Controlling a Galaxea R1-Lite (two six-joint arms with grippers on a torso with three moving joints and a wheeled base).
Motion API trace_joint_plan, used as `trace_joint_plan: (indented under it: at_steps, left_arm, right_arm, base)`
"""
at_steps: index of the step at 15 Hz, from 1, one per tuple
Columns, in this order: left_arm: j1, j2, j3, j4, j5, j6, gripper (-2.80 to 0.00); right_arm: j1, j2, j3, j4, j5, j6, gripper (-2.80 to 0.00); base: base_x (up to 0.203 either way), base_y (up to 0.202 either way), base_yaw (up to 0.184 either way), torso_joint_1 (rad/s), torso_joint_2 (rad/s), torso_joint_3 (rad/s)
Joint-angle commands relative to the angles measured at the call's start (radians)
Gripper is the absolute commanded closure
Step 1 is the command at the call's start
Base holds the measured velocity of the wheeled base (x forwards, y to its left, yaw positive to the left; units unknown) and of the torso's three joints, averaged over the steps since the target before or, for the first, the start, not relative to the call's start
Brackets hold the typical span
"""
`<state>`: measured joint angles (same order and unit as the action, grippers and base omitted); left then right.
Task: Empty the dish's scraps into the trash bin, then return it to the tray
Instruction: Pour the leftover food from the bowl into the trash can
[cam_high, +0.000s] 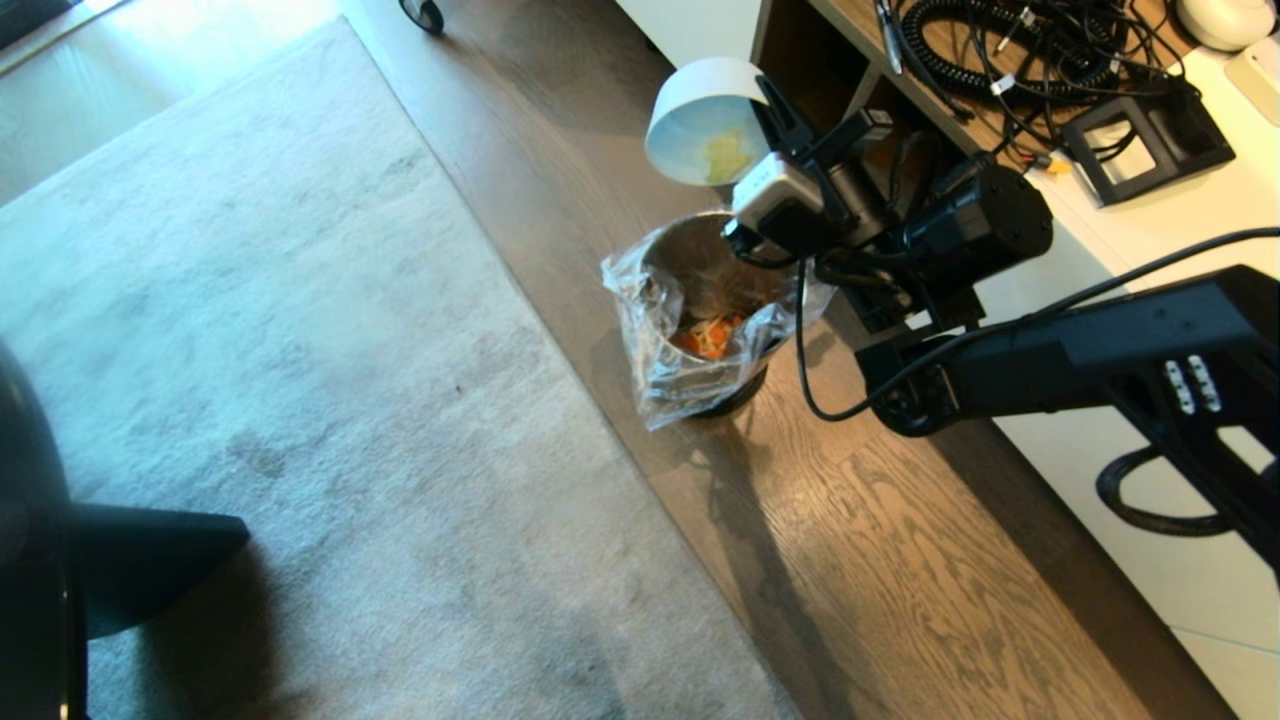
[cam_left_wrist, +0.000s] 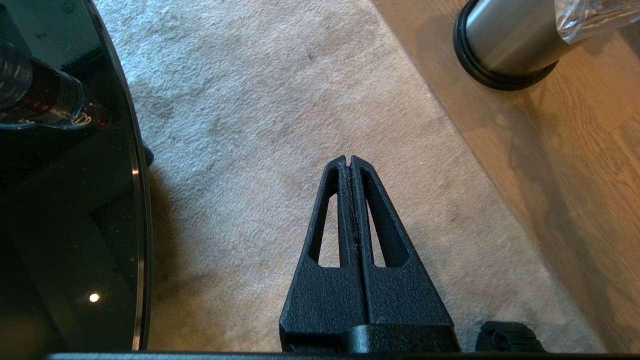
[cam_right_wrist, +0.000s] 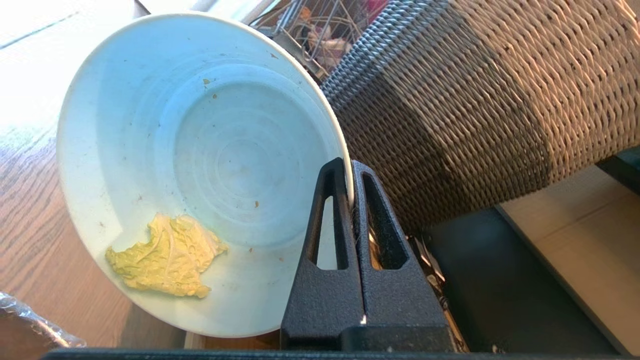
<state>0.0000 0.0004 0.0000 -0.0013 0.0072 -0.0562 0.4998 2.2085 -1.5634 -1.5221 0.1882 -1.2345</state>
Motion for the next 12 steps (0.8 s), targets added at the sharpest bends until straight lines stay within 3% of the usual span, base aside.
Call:
trace_joint_plan:
  at_steps: [1,12]
  left_arm:
    - [0.000,0.000,0.000,0.000,0.000,-0.001,0.00]
    - [0.000,0.000,0.000,0.000,0.000,-0.001,0.00]
  right_arm:
    - [-0.001,-0.003,0.000,-0.046,0.002,-0.007,0.00]
    - [-0.004,-0.012,-0.044,-0.045,0.028,-0.003,0.00]
  base:
    - [0.000,0.000,0.000,0.000,0.00,0.000]
    - [0.000,0.000,0.000,0.000,0.00,0.000]
